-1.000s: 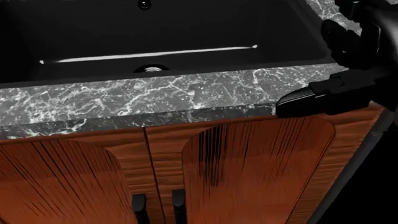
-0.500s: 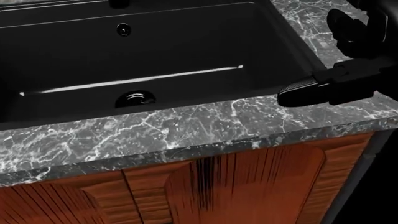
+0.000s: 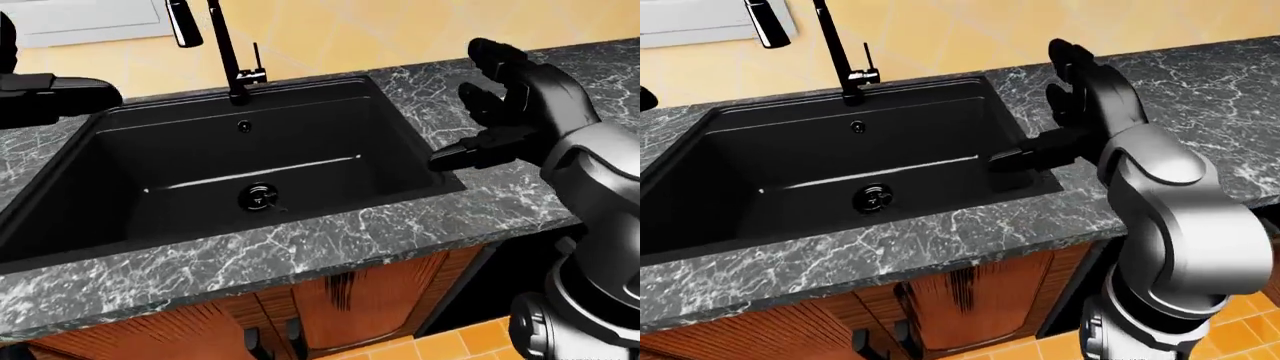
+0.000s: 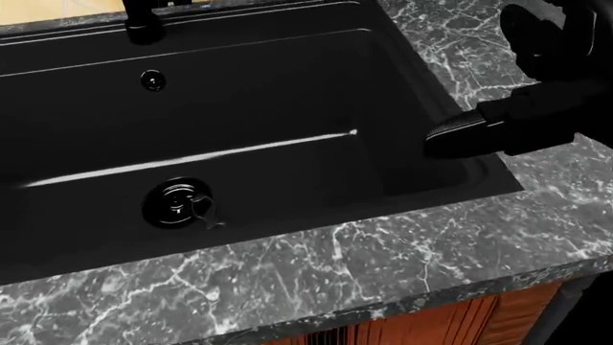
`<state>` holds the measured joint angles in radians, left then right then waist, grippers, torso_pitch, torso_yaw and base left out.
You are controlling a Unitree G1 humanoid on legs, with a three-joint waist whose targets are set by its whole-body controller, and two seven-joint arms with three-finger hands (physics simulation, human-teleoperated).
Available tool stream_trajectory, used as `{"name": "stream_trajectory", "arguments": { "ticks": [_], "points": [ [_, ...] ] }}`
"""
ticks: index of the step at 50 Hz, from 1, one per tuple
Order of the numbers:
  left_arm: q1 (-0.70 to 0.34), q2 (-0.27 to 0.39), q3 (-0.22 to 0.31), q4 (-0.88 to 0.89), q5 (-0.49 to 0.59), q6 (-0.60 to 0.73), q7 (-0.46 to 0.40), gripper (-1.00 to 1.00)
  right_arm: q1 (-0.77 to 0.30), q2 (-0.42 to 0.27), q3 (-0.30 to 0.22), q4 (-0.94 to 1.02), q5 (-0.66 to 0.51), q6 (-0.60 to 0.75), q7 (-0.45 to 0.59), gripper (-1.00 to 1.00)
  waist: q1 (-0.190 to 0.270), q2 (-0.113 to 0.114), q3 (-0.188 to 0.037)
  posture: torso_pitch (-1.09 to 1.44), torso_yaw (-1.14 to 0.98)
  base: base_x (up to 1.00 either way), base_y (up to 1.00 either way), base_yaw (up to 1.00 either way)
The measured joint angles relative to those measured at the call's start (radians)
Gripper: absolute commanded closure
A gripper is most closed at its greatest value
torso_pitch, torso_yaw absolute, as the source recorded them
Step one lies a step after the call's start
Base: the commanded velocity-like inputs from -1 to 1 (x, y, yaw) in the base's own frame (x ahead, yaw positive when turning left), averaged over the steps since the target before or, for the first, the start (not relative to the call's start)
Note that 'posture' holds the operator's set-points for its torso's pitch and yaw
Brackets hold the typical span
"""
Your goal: Turn the sink spout to the right.
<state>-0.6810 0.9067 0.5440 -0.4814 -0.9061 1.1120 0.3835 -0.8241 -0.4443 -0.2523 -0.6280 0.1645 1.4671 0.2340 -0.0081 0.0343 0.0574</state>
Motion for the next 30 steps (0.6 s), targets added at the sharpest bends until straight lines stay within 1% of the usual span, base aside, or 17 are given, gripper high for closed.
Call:
{"name": "stream_trajectory", "arguments": {
  "ticks": [2,3,4,5,6,8,10,13,15,17,18,19,20,22,25,28,30],
  "points": [
    [-0.003,0.009,0.002,-0.001,-0.008,-0.01,0.009,-1.0,-0.004,0.0,0.0,0.0,0.0,-0.003,0.001,-1.0,-0.006,0.03,-0.003,0.0,0.0,0.18,0.0,0.0],
    [-0.003,0.013,0.001,0.001,-0.013,-0.014,0.012,-1.0,-0.006,0.0,0.001,0.002,-0.001,-0.005,0.001,-1.0,-0.008,0.051,-0.006,0.0,0.0,0.19,0.0,0.0],
    [-0.003,0.018,0.002,0.006,-0.017,-0.018,0.015,-1.0,-0.005,0.006,0.004,0.003,-0.002,-0.008,0.001,-1.0,-0.005,0.057,-0.009,0.0,0.0,0.18,0.0,0.0],
    [0.003,0.018,0.004,0.011,-0.02,-0.02,0.019,-1.0,0.003,0.013,0.011,0.005,-0.001,-0.009,0.002,-1.0,0.002,0.046,-0.002,0.0,0.0,0.18,0.0,0.0],
    [0.011,0.017,0.004,0.017,-0.022,-0.019,0.024,-1.0,0.01,0.016,0.02,0.009,0.003,-0.005,0.005,-1.0,0.006,0.046,0.004,0.0,0.0,0.19,0.0,0.0],
    [0.02,0.022,0.001,0.032,-0.029,-0.01,0.032,-1.0,0.014,0.017,0.03,0.02,0.011,0.003,0.012,-1.0,0.009,0.047,0.003,0.0,0.0,0.19,0.0,0.0],
    [0.02,0.032,0.0,0.035,-0.038,-0.012,0.036,-1.0,0.005,0.013,0.028,0.024,0.012,0.009,0.015,-1.0,0.007,0.034,-0.003,0.0,0.0,0.19,0.0,0.0],
    [0.021,0.041,0.005,0.03,-0.053,-0.03,0.041,-1.0,-0.025,0.006,0.021,0.02,0.003,0.01,0.009,-1.0,0.009,0.006,-0.005,0.0,0.0,0.19,0.0,0.0],
    [0.02,0.048,0.006,0.031,-0.062,-0.04,0.047,-1.0,-0.041,0.005,0.024,0.016,-0.002,0.009,0.007,-1.0,0.014,-0.019,-0.007,0.0,0.0,0.18,0.0,0.0],
    [0.021,0.052,0.008,0.032,-0.07,-0.048,0.052,-1.0,-0.047,0.004,0.027,0.009,-0.002,0.011,0.009,-1.0,0.018,-0.055,-0.013,0.0,0.0,0.18,0.0,0.0],
    [0.027,0.044,0.008,0.025,-0.074,-0.053,0.055,-1.0,-0.041,0.001,0.023,0.007,-0.003,0.009,0.01,-1.0,0.012,-0.047,-0.013,0.0,0.0,0.18,0.0,0.0],
    [0.035,0.039,0.002,0.02,-0.079,-0.054,0.057,-1.0,-0.032,0.002,0.018,0.008,-0.005,0.01,0.01,-1.0,0.005,-0.037,-0.004,0.0,0.0,0.19,0.0,0.0],
    [0.037,0.038,-0.009,0.019,-0.087,-0.051,0.058,-1.0,-0.022,0.002,0.013,0.012,-0.008,0.016,0.009,-1.0,0.001,-0.039,0.002,0.0,0.0,0.18,0.0,0.0],
    [0.028,0.046,-0.028,0.024,-0.105,-0.045,0.059,-1.0,-0.026,-0.004,0.006,0.02,-0.015,0.036,0.008,-1.0,-0.014,-0.03,-0.02,0.0,0.0,0.17,0.0,0.0],
    [0.019,0.055,-0.033,0.031,-0.116,-0.051,0.065,-1.0,-0.031,-0.001,0.005,0.02,-0.02,0.032,0.008,-1.0,-0.012,-0.012,-0.035,0.0,0.0,0.11,0.0,0.0],
    [0.015,0.076,-0.01,0.027,-0.113,-0.066,0.071,-1.0,-0.044,-0.001,0.011,0.0,-0.013,0.029,0.015,-1.0,-0.023,-0.006,-0.011,0.0,0.0,0.0,0.0,0.0],
    [0.02,0.083,0.003,0.033,-0.115,-0.072,0.075,-1.0,-0.049,-0.001,0.016,0.001,-0.008,0.029,0.02,-1.0,-0.028,0.015,0.011,0.0,0.0,0.0,0.0,0.0]
  ]
}}
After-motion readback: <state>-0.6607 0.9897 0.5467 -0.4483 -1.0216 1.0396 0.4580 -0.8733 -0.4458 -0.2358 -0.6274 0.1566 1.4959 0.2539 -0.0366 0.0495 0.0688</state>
